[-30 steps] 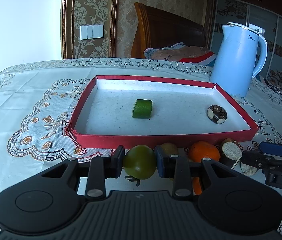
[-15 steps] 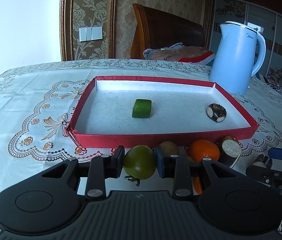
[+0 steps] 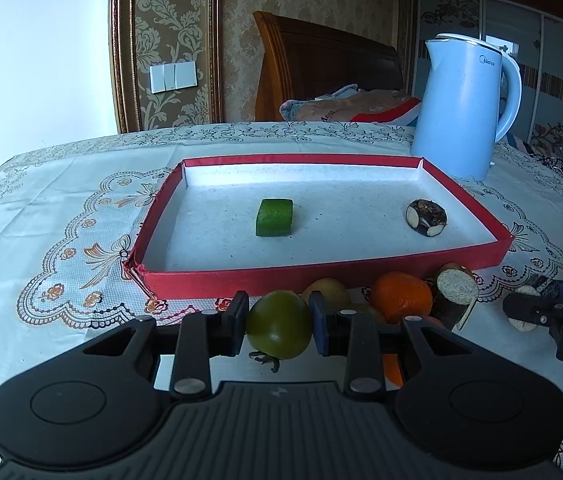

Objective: Organize fruits
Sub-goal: 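Carry the tomato into the tray and open the left tool while the right tool releases its slice there, then lift both open tools out of the tray, then grasp the dark eggplant slice beside the tray with the right tool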

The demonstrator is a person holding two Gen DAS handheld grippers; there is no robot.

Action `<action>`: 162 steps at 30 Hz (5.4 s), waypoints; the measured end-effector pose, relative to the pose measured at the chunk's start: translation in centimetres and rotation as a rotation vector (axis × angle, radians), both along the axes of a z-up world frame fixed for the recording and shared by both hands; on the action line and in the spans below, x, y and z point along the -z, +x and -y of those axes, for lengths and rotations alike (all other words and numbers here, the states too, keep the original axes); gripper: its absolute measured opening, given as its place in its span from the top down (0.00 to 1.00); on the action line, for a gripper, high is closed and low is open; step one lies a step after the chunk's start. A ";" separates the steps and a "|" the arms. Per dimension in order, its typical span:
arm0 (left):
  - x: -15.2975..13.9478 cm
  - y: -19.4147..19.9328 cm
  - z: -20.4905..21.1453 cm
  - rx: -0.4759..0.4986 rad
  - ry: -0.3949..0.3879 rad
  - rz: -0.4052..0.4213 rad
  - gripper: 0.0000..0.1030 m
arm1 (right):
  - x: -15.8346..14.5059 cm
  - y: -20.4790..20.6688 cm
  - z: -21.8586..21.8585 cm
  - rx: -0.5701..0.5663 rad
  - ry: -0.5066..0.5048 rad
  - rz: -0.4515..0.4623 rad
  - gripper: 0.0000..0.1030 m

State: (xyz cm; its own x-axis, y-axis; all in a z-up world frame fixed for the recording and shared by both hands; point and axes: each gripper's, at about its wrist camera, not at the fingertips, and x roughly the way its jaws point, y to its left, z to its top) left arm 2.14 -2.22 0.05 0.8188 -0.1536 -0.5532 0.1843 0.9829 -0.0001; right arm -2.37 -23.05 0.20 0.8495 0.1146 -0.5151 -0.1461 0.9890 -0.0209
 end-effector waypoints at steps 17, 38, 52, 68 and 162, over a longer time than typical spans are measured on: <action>-2.0 4.9 0.7 -0.043 -0.036 -0.022 0.69 | -3.0 7.0 -3.0 0.038 0.018 0.057 0.72; -0.3 8.9 2.6 -0.087 0.027 -0.075 0.69 | -0.4 12.0 -2.8 0.124 0.024 -0.043 0.72; 0.3 9.8 2.5 -0.101 0.024 -0.096 0.69 | -0.3 12.5 -3.1 0.142 -0.001 -0.029 0.71; 0.2 9.8 1.7 -0.142 -0.005 -0.084 0.51 | -0.6 12.6 -1.5 0.195 0.058 -0.009 0.36; 0.4 -1.3 -2.7 -0.063 -0.121 -0.044 0.27 | 0.6 1.9 -6.0 -0.069 -0.104 -0.005 0.71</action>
